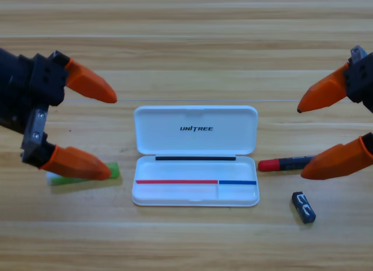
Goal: Clean up eraser and pencils
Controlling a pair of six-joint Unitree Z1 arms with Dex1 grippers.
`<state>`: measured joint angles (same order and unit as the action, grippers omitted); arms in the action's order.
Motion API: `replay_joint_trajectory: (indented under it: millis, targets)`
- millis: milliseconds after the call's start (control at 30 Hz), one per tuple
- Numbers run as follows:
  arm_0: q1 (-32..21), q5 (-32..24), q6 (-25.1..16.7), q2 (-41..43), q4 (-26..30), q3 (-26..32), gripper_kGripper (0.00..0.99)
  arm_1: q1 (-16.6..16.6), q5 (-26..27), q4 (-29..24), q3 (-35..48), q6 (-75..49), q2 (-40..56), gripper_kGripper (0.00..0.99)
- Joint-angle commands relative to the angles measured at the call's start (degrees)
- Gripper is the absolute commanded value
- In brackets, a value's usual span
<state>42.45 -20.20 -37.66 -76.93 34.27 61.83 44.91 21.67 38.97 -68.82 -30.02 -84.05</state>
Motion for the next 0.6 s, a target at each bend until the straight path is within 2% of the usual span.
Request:
replay_joint_trajectory:
  millis: [33,200,300,500,600]
  targets:
    - [1.5,0.2,-0.9,-0.9,1.4,0.1,0.98,1.4,-0.6,-1.0,1.8,0.5,0.6,0.977]
    - [1.5,0.2,-1.3,-0.9,1.9,0.0,0.982,1.4,-1.3,-1.0,2.0,1.5,1.6,0.977]
    - [1.5,0.2,-1.3,-1.0,2.0,0.1,0.982,1.4,-4.5,-1.0,3.2,3.6,3.1,0.979]
    - [1.5,0.7,-1.4,-1.6,2.0,0.1,0.982,1.3,-18.9,-0.7,5.6,14.2,3.1,0.979]
    - [1.5,2.0,-1.5,-1.9,2.0,0.2,0.982,1.3,-22.9,-0.7,7.0,18.2,2.0,0.979]
